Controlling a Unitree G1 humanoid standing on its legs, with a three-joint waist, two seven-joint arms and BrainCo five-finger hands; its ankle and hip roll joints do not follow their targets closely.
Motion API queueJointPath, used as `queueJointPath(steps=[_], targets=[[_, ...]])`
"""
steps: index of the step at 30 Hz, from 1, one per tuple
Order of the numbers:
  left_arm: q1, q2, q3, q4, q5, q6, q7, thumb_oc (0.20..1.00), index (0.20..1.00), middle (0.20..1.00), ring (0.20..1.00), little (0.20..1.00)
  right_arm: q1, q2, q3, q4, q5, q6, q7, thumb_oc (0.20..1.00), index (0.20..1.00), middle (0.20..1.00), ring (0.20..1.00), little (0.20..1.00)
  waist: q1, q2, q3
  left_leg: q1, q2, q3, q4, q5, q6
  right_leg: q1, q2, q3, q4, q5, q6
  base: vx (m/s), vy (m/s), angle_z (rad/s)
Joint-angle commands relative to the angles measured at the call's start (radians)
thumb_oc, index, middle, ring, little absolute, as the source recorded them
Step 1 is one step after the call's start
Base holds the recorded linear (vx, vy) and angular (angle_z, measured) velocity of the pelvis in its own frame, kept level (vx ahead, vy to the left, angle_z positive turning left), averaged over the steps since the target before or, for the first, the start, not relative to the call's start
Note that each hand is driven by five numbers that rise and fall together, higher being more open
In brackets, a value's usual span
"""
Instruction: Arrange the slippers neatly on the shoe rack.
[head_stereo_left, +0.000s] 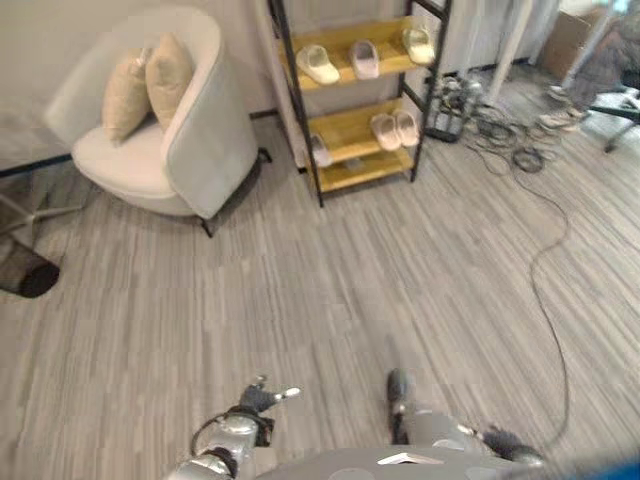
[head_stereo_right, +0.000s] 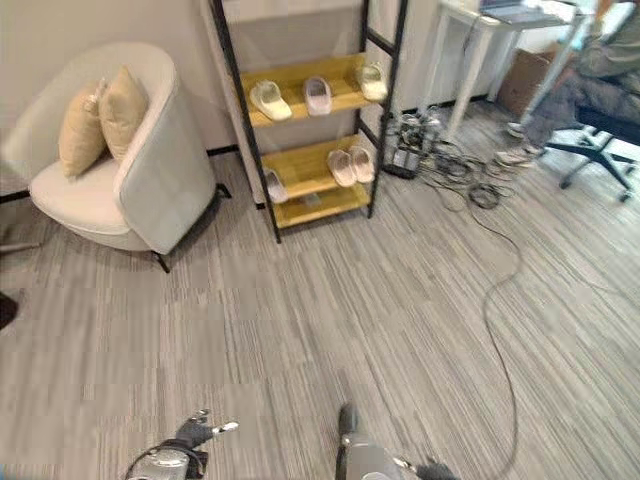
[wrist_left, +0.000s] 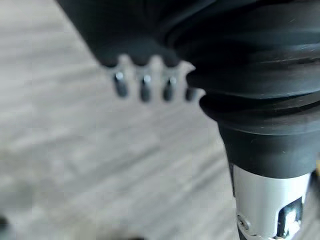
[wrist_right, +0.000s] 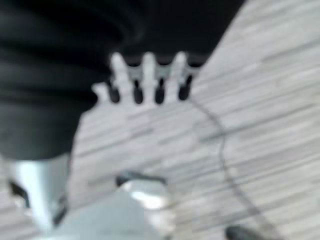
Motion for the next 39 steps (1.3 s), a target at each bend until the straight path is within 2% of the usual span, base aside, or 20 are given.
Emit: queueJointPath(steps=[1, 3, 4, 7, 10, 11, 12, 13, 14, 17, 18, 19, 21, 26, 32, 33, 34, 35, 36, 39], targets=[[-0.042, 0.089, -0.007, -0.015, -0.013, -0.003, 0.019, 1.0, 1.0, 1.0, 1.0, 1.0, -0.063, -0.015, 0.0, -0.021, 0.078, -0.027, -0.024, 1.0, 1.0, 1.0, 1.0, 1.0, 0.019, -0.112, 0.083, -0.347, 0.228, 0.098, 0.163, 0.162, 0.024, 0.087, -0.127, -0.003, 0.004, -0.071, 0.135, 0.32, -0.521, 0.86], [-0.052, 0.085, 0.005, -0.023, -0.05, -0.01, 0.013, 1.0, 1.0, 1.0, 1.0, 1.0, -0.079, -0.031, 0.001, -0.009, 0.072, -0.024, -0.031, 1.0, 1.0, 1.0, 1.0, 1.0, 0.058, -0.123, 0.092, -0.428, 0.171, 0.156, 0.162, 0.073, 0.032, 0.14, -0.128, -0.028, -0.015, -0.092, 0.133, 0.47, -0.284, 0.38], [-0.051, 0.078, 0.021, -0.018, -0.062, -0.013, 0.009, 1.0, 1.0, 1.0, 1.0, 1.0, -0.093, -0.037, 0.003, -0.005, 0.068, -0.021, -0.027, 1.0, 1.0, 1.0, 1.0, 1.0, 0.099, -0.121, 0.076, -0.452, 0.049, 0.198, -0.019, 0.007, 0.062, 0.191, -0.115, -0.043, -0.049, -0.108, 0.15, 0.58, -0.055, 0.18], [-0.044, 0.065, 0.012, -0.017, -0.046, -0.011, 0.011, 1.0, 1.0, 1.0, 1.0, 1.0, -0.1, -0.023, 0.023, -0.009, 0.062, -0.026, -0.029, 1.0, 1.0, 1.0, 1.0, 1.0, 0.154, -0.085, 0.038, -0.488, -0.013, 0.286, -0.353, 0.168, 0.043, 0.275, -0.043, -0.046, -0.077, -0.138, 0.168, 0.52, 0.019, 0.01], [-0.022, 0.064, 0.033, 0.005, -0.04, -0.007, 0.022, 1.0, 1.0, 1.0, 1.0, 1.0, -0.11, -0.008, 0.039, -0.019, 0.005, -0.025, -0.053, 1.0, 1.0, 1.0, 1.0, 1.0, 0.172, -0.096, 0.015, -0.416, -0.055, 0.224, -0.414, 0.157, 0.1, 0.289, -0.035, -0.037, -0.013, -0.161, 0.195, 0.4, 0.067, -0.61], [-0.02, 0.068, 0.041, 0.011, -0.049, -0.006, 0.025, 1.0, 1.0, 1.0, 1.0, 1.0, -0.117, -0.008, 0.042, -0.036, -0.014, -0.029, -0.063, 1.0, 1.0, 1.0, 1.0, 1.0, 0.169, -0.104, 0.014, -0.392, -0.053, 0.215, -0.418, 0.146, 0.112, 0.27, -0.045, -0.045, 0.057, -0.14, 0.218, 0.64, 0.191, -0.84], [-0.023, 0.099, 0.077, 0.021, -0.073, -0.002, 0.045, 1.0, 1.0, 1.0, 1.0, 1.0, -0.141, 0.0, 0.079, -0.109, -0.082, -0.038, -0.077, 1.0, 1.0, 1.0, 1.0, 1.0, 0.136, -0.079, 0.026, -0.284, -0.011, 0.175, -0.424, 0.101, 0.148, 0.15, -0.126, -0.082, 0.451, -0.002, 0.292, 0.62, 0.197, -0.35], [-0.025, 0.105, 0.078, 0.017, -0.075, -0.002, 0.045, 1.0, 1.0, 1.0, 1.0, 1.0, -0.141, 0.007, 0.084, -0.119, -0.092, -0.036, -0.078, 1.0, 1.0, 1.0, 1.0, 1.0, 0.129, -0.071, 0.026, -0.254, -0.002, 0.158, -0.433, 0.087, 0.152, 0.122, -0.152, -0.091, 0.505, -0.002, 0.283, 0.74, 0.113, -0.14], [-0.035, 0.116, 0.079, 0.009, -0.07, -0.005, 0.056, 1.0, 1.0, 1.0, 1.0, 1.0, -0.145, 0.012, 0.084, -0.121, -0.104, -0.033, -0.089, 1.0, 1.0, 1.0, 1.0, 1.0, 0.131, -0.07, 0.025, -0.221, 0.006, 0.142, -0.426, 0.054, 0.148, 0.112, -0.245, -0.145, 0.442, -0.017, 0.254, 0.35, -0.027, 0.53], [-0.054, 0.127, 0.074, 0.002, -0.064, -0.017, 0.068, 1.0, 1.0, 1.0, 1.0, 1.0, -0.142, 0.014, 0.079, -0.111, -0.108, -0.027, -0.091, 1.0, 1.0, 1.0, 1.0, 1.0, 0.138, -0.076, 0.034, -0.204, 0.02, 0.107, -0.418, 0.028, 0.121, 0.135, -0.319, -0.167, 0.243, -0.023, 0.239, 0.33, -0.307, 0.29], [-0.073, 0.129, 0.06, -0.016, -0.062, -0.032, 0.09, 1.0, 1.0, 1.0, 1.0, 1.0, -0.124, 0.014, 0.073, -0.091, -0.112, -0.016, -0.095, 1.0, 1.0, 1.0, 1.0, 1.0, 0.133, -0.094, 0.036, -0.198, 0.021, 0.045, -0.401, 0.005, 0.091, 0.111, -0.358, -0.054, 0.067, 0.092, 0.274, 0.28, -0.405, 1.01], [-0.073, 0.128, 0.06, -0.016, -0.062, -0.032, 0.09, 1.0, 1.0, 1.0, 1.0, 1.0, -0.124, 0.014, 0.073, -0.091, -0.112, -0.016, -0.095, 1.0, 1.0, 1.0, 1.0, 1.0, 0.134, -0.092, 0.037, -0.195, 0.022, 0.045, -0.4, 0.003, 0.09, 0.114, -0.356, -0.054, 0.065, 0.093, 0.274, 0.28, -0.517, 2.01], [-0.086, 0.133, 0.021, -0.032, -0.019, -0.035, 0.119, 1.0, 1.0, 1.0, 1.0, 1.0, -0.12, 0.001, 0.068, -0.079, -0.127, -0.012, -0.125, 1.0, 1.0, 1.0, 1.0, 1.0, 0.126, -0.106, 0.045, -0.21, 0.012, -0.007, -0.377, -0.003, 0.077, 0.111, -0.334, 0.071, 0.043, 0.147, 0.297, 0.07, -0.348, 2.04], [-0.042, 0.112, -0.032, -0.046, 0.039, -0.038, 0.144, 1.0, 1.0, 1.0, 1.0, 1.0, -0.09, -0.031, 0.049, -0.054, -0.177, -0.039, -0.218, 1.0, 1.0, 1.0, 1.0, 1.0, 0.14, -0.101, 0.044, -0.265, 0.107, -0.093, -0.392, 0.057, -0.002, 0.173, -0.229, 0.005, -0.001, -0.075, 0.268, -0.04, -0.394, 0.39], [-0.043, 0.067, -0.037, -0.016, 0.003, -0.035, 0.155, 1.0, 1.0, 1.0, 1.0, 1.0, -0.102, -0.053, 0.073, -0.03, -0.185, -0.043, -0.232, 1.0, 1.0, 1.0, 1.0, 1.0, 0.132, -0.088, 0.05, -0.309, 0.2, -0.111, -0.476, 0.193, -0.072, 0.194, -0.134, -0.086, -0.033, -0.145, 0.199, -0.07, -0.293, 0.27], [-0.047, 0.062, -0.043, -0.019, 0.007, -0.032, 0.159, 1.0, 1.0, 1.0, 1.0, 1.0, -0.104, -0.058, 0.079, -0.033, -0.189, -0.041, -0.235, 1.0, 1.0, 1.0, 1.0, 1.0, 0.123, -0.092, 0.058, -0.329, 0.207, -0.07, -0.47, 0.207, -0.064, 0.196, -0.138, -0.106, -0.04, -0.144, 0.195, -0.21, -0.221, 0.51], [-0.056, 0.052, -0.052, -0.028, 0.016, -0.028, 0.155, 1.0, 1.0, 1.0, 1.0, 1.0, -0.107, -0.058, 0.089, -0.035, -0.188, -0.037, -0.236, 1.0, 1.0, 1.0, 1.0, 1.0, 0.099, -0.11, 0.069, -0.349, 0.209, 0.106, -0.417, 0.173, -0.034, 0.188, -0.152, -0.141, -0.045, -0.132, 0.191, -0.18, -0.146, 0.56], [-0.056, 0.052, -0.052, -0.029, 0.016, -0.028, 0.155, 1.0, 1.0, 1.0, 1.0, 1.0, -0.107, -0.057, 0.089, -0.035, -0.188, -0.037, -0.236, 1.0, 1.0, 1.0, 1.0, 1.0, 0.102, -0.111, 0.07, -0.349, 0.209, 0.108, -0.413, 0.17, -0.034, 0.187, -0.152, -0.139, -0.044, -0.133, 0.191, -0.21, -0.181, 0.62], [-0.063, 0.051, -0.043, -0.028, 0.018, -0.028, 0.156, 1.0, 1.0, 1.0, 1.0, 1.0, -0.118, -0.053, 0.099, -0.027, -0.195, -0.039, -0.232, 1.0, 1.0, 1.0, 1.0, 1.0, 0.11, -0.127, 0.07, -0.34, 0.13, 0.108, -0.325, 0.079, -0.012, 0.176, -0.157, -0.144, -0.034, -0.127, 0.188, -0.08, -0.078, 0.6], [-0.043, 0.033, -0.032, -0.007, -0.002, -0.025, 0.15, 1.0, 1.0, 1.0, 1.0, 1.0, -0.121, -0.032, 0.109, -0.021, -0.208, -0.03, -0.234, 1.0, 1.0, 1.0, 1.0, 1.0, 0.106, -0.117, 0.043, -0.288, 0.107, 0.105, -0.37, 0.056, 0.008, 0.165, -0.144, -0.14, -0.018, -0.129, 0.189, -0.01, 0.012, 0.05]])
